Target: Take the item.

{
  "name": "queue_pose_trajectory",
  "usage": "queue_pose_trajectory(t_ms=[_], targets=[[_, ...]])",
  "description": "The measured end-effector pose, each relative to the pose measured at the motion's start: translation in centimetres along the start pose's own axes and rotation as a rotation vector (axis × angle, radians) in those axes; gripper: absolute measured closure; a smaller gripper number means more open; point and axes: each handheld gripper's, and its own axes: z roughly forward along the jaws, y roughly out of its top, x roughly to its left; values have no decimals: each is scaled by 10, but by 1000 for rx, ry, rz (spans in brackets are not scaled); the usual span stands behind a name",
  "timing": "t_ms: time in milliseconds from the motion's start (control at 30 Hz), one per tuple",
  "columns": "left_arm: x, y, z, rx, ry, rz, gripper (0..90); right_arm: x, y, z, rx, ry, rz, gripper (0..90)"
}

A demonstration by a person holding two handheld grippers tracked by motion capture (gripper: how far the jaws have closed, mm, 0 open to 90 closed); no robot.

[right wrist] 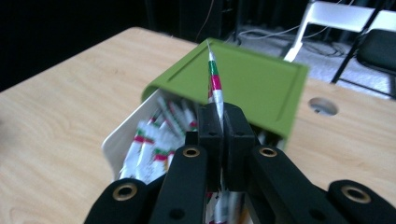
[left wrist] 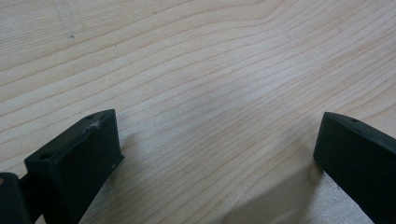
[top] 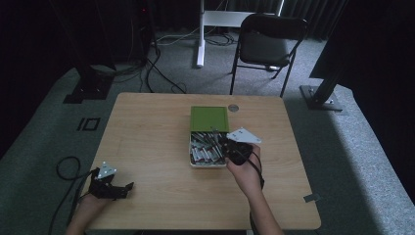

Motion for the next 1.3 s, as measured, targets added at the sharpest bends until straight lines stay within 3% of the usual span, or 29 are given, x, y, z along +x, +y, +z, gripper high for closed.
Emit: queue_pose_trajectory(t_ms=[233, 433, 767, 1067, 1300], targets=[[0, 0, 0, 0, 0, 0, 14, -21, 9, -11, -44, -43, 40, 884], [0, 0, 0, 0, 0, 0, 14, -41, 5, -14, -55, -90, 86, 884], [0, 0, 0, -1, 0, -2, 14, -59, -26, -1, -17, -123, 170, 883], [0, 0, 0, 0, 1, -2, 14, -64, -60, 19, 27, -106, 267, 883], [0, 0, 0, 0, 0, -2, 14, -67, -78, 35, 66, -94, 307, 883]])
